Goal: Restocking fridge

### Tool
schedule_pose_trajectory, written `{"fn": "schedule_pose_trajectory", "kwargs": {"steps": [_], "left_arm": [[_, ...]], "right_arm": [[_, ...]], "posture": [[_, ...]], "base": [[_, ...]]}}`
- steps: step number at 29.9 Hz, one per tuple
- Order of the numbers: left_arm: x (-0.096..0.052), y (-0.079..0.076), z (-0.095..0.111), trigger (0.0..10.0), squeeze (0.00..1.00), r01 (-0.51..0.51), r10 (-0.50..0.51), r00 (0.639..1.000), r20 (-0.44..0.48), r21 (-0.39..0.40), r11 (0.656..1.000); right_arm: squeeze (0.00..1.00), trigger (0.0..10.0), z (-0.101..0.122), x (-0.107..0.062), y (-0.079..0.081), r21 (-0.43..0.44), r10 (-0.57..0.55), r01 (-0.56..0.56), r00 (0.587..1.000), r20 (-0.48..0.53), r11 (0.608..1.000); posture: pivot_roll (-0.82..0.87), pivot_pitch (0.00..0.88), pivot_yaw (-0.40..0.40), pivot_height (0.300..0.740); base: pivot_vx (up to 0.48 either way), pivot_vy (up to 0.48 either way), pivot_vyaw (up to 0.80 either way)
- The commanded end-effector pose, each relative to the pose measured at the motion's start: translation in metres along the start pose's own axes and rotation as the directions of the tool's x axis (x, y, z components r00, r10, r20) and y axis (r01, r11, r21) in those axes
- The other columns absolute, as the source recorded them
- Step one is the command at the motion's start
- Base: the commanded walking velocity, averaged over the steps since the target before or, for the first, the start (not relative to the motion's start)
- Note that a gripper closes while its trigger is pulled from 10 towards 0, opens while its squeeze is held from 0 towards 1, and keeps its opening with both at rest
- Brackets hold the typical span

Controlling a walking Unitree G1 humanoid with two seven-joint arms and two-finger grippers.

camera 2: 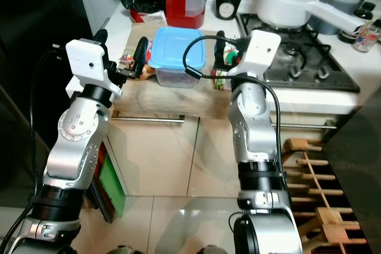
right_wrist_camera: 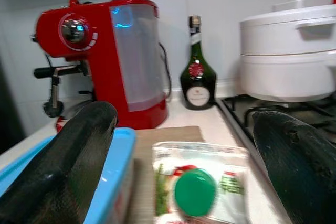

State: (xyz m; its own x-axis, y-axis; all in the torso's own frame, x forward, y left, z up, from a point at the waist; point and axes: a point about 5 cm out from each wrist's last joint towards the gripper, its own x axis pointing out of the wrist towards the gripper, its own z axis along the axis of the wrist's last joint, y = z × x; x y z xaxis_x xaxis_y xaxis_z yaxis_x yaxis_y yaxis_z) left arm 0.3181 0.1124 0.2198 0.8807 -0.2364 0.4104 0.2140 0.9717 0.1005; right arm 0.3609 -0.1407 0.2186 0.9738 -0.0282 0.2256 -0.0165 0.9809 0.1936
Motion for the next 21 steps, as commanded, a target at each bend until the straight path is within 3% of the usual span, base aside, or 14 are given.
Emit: {"fn": "schedule_pose_trajectory", "kwargs": {"steps": [1,7,11,12,14,21], "left_arm": [[0.0,0.0,0.003,10.0,0.0,0.005,-0.005,1.0,0.004,-0.003,1.0],[0.001,-0.001,0.002,10.0,0.0,0.007,-0.007,1.0,-0.001,-0.006,1.0],[0.0,0.002,0.005,10.0,0.0,-0.002,0.002,1.0,0.012,0.005,1.0],[0.0,0.003,0.007,10.0,0.0,-0.004,0.004,1.0,0.024,0.009,1.0],[-0.001,0.004,0.009,10.0,0.0,-0.003,0.003,1.0,0.031,0.008,1.0],[-0.001,0.005,0.009,10.0,0.0,0.001,-0.001,1.0,0.03,0.016,1.0]], "right_arm": [[0.0,10.0,-0.001,0.004,-0.006,0.003,-0.035,0.035,0.999,-0.032,0.999],[0.0,10.0,-0.005,0.014,-0.008,-0.015,-0.038,0.037,0.996,-0.087,0.999],[0.0,10.0,0.006,0.022,-0.004,-0.034,-0.005,0.004,0.999,-0.036,0.999],[0.0,10.0,0.016,0.023,0.0,-0.053,0.026,-0.024,0.999,0.031,0.998],[0.0,10.0,0.021,0.022,0.004,-0.074,0.053,-0.049,0.996,0.064,0.996],[0.0,10.0,-0.002,0.024,0.009,-0.055,0.047,-0.049,0.998,-0.045,0.997]], "posture": [[-0.04,0.028,-0.017,0.74],[-0.03,0.017,-0.028,0.74],[-0.01,0.006,-0.037,0.74],[-0.01,0.002,-0.039,0.74],[-0.01,0.001,-0.039,0.74],[0.0,0.0,-0.037,0.74]], "base": [[0.0,0.0,0.0],[0.0,0.0,0.0],[0.0,0.0,0.0],[0.0,0.0,0.0],[0.0,0.0,0.0],[0.0,0.0,0.0]]}}
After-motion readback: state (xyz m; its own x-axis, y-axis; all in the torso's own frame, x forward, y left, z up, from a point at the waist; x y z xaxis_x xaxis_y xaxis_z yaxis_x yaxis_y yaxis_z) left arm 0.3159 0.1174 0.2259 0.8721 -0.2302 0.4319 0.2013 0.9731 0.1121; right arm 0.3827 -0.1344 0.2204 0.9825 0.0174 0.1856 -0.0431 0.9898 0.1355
